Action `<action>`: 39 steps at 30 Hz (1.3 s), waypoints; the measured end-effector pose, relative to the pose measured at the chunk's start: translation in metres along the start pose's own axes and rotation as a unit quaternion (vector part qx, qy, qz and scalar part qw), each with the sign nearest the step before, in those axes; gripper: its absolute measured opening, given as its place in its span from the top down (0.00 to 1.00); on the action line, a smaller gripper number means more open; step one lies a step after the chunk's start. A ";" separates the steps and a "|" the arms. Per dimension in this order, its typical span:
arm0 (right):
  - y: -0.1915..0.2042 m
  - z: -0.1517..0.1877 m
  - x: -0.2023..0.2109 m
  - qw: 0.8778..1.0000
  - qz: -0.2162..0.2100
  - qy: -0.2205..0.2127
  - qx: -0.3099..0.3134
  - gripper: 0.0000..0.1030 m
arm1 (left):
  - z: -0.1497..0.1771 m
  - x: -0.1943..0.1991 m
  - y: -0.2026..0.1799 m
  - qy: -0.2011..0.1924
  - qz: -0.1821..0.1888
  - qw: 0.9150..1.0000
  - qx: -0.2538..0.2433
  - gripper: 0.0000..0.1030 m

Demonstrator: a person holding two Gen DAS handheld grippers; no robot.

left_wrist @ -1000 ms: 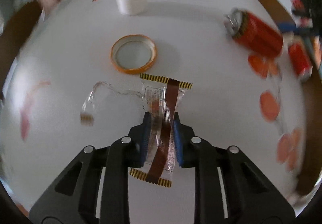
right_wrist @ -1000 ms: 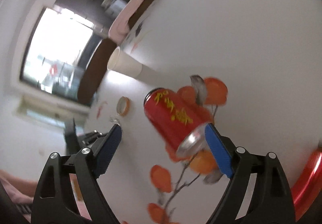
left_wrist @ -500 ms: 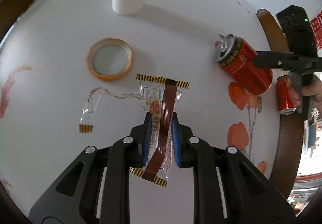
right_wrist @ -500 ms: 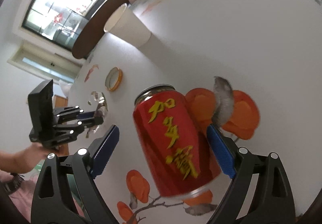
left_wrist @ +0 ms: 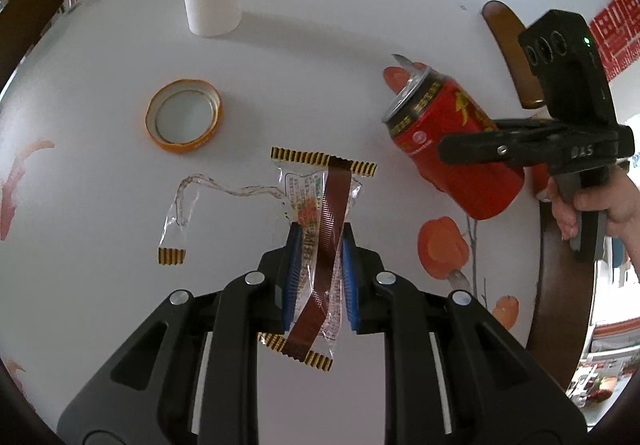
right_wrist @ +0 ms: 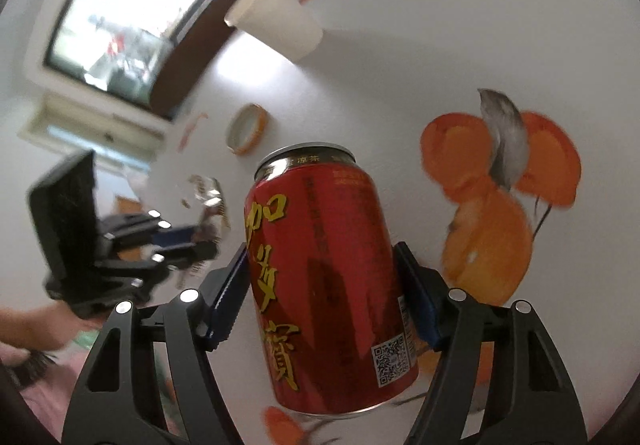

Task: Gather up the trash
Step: 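Carry the wrapper and red can to the bin and open both tools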

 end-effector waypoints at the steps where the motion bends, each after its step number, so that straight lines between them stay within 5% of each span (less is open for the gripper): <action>1: 0.004 0.004 0.005 1.000 -0.008 -0.010 -0.008 0.32 | -0.001 0.003 -0.003 -0.002 0.002 1.000 -0.006 0.84; 11: 0.050 0.077 0.082 0.982 -0.003 -0.157 -0.102 0.32 | 0.007 0.043 -0.040 -0.018 0.057 0.991 -0.117 0.84; 14: 0.068 0.127 0.110 0.965 0.010 -0.222 -0.136 0.32 | 0.025 0.057 -0.065 -0.017 0.091 0.979 -0.182 0.84; 17: 0.090 0.196 0.129 0.936 0.020 -0.298 -0.186 0.32 | 0.064 0.071 -0.092 -0.001 0.138 0.960 -0.242 0.82; 23: 0.141 0.376 0.133 0.844 0.032 -0.434 -0.313 0.32 | 0.196 0.098 -0.162 0.072 0.227 0.900 -0.366 0.81; 28: 0.174 0.549 0.119 0.757 0.061 -0.499 -0.418 0.32 | 0.334 0.121 -0.229 0.138 0.285 0.823 -0.472 0.81; 32: 0.181 0.672 0.080 0.692 0.062 -0.522 -0.494 0.32 | 0.433 0.119 -0.262 0.187 0.305 0.777 -0.518 0.81; 36: 0.164 0.778 0.010 0.634 0.025 -0.524 -0.568 0.32 | 0.529 0.071 -0.273 0.249 0.283 0.761 -0.529 0.81; 39: 0.136 0.824 -0.059 0.611 -0.001 -0.510 -0.605 0.32 | 0.592 0.010 -0.264 0.293 0.246 0.757 -0.529 0.81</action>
Point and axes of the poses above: each gripper's, at about its wrist camera, not at the fingertips, and x roughly against the way its jaws point, y to its left, z to its underside, the point moved 8 cm from there along -x, roughly the way its jaws point, and after that the axes turned 3 degrees about -x, right-handed, at the moved point
